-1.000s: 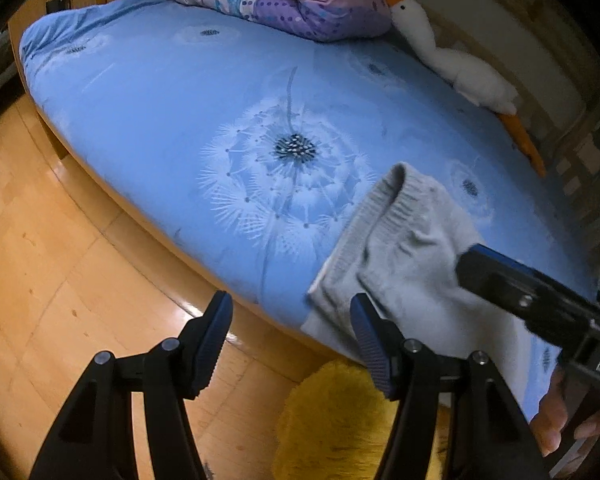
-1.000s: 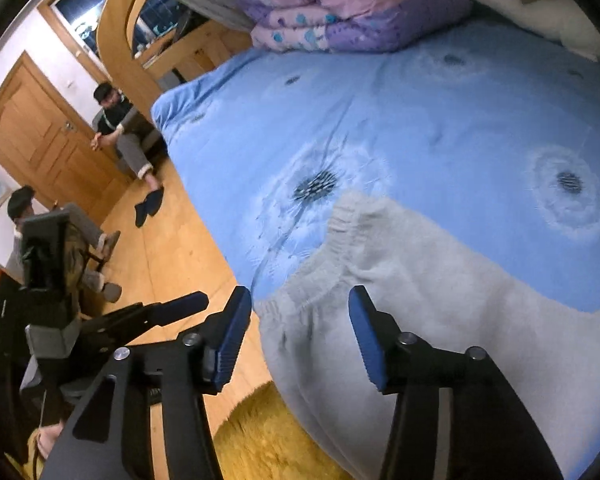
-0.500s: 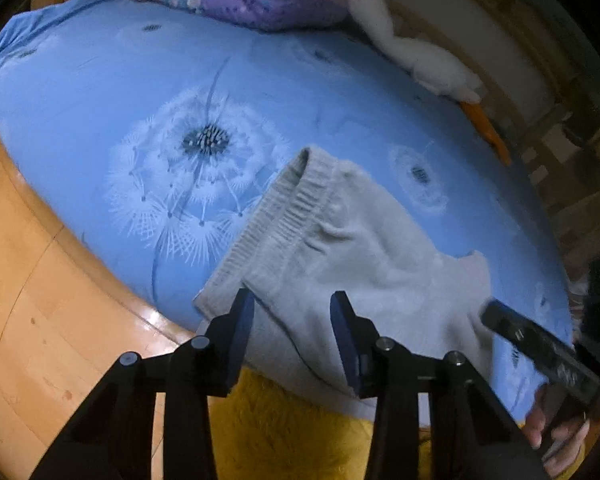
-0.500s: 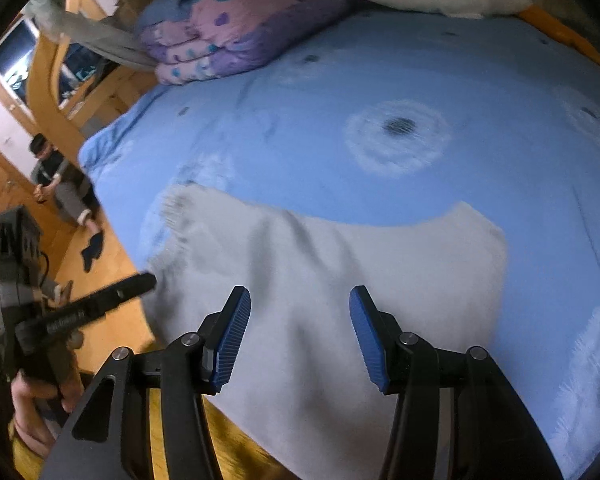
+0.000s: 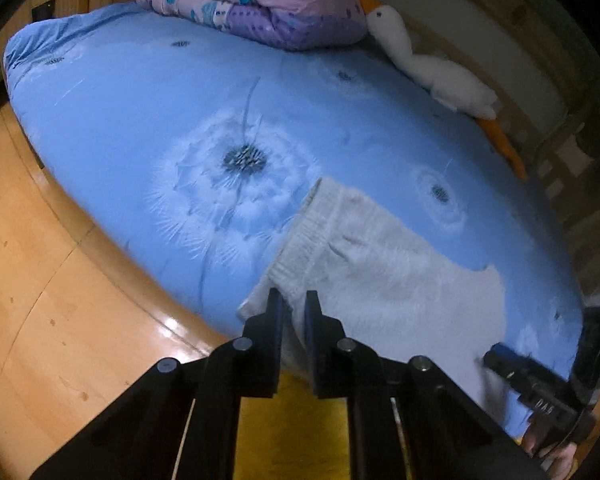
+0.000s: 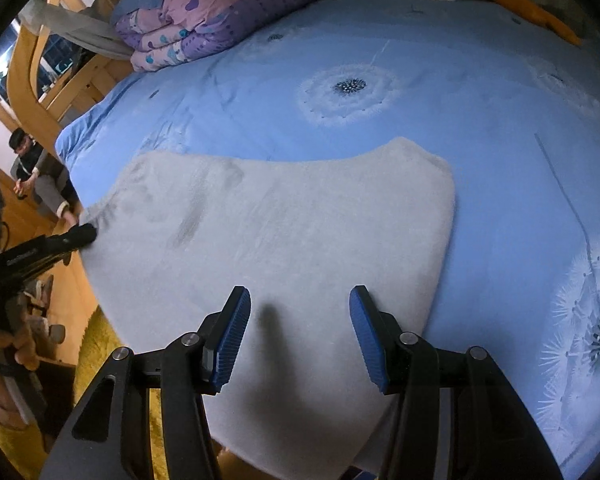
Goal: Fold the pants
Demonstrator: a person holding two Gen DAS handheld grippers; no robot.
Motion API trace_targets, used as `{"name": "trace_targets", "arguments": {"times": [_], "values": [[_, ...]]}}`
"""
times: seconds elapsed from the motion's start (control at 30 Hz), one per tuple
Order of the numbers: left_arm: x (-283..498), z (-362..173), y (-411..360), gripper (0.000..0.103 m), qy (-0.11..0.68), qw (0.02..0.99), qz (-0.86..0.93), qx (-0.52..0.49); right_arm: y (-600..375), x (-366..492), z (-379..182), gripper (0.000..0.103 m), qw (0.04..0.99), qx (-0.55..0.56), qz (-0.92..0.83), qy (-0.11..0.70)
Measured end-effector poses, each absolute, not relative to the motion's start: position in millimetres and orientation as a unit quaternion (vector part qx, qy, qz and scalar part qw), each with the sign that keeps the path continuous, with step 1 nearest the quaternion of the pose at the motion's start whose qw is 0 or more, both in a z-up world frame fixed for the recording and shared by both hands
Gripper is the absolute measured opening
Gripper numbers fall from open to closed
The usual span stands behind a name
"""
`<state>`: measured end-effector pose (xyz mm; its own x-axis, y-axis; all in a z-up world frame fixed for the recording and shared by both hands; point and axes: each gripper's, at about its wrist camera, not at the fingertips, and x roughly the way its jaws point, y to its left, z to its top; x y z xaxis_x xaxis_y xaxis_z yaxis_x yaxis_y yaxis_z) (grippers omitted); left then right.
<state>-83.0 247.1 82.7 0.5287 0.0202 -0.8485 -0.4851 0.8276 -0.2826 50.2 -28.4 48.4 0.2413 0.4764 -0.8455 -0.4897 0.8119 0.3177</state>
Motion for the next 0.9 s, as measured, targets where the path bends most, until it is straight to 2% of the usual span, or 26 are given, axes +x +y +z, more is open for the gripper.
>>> {"name": "trace_targets", "arguments": {"times": [0.1,0.2,0.4,0.53,0.7,0.83,0.9], "values": [[-79,54,253,0.013,0.497,0.81,0.152,-0.271,-29,50,40,0.052,0.783,-0.006,0.303,0.543],[-80,49,254,0.025,0.504,0.808,0.155,-0.263,-26,50,37,0.052,0.783,-0.017,0.306,0.541],[-80,96,248,0.027,0.481,0.834,0.157,-0.221,-32,56,48,0.052,0.789,-0.011,0.303,0.534],[-57,117,233,0.036,0.459,0.86,0.123,-0.188,-36,74,61,0.052,0.811,0.003,0.281,0.513],[-6,98,210,0.036,0.468,0.864,0.072,-0.172,-39,99,63,0.052,0.824,0.017,0.258,0.504],[25,63,201,0.036,0.502,0.851,0.071,-0.139,-34,114,47,0.052,0.82,0.001,0.239,0.52],[33,45,204,0.032,0.516,0.843,0.083,-0.129,-33,121,29,0.052,0.81,-0.006,0.23,0.54]]}}
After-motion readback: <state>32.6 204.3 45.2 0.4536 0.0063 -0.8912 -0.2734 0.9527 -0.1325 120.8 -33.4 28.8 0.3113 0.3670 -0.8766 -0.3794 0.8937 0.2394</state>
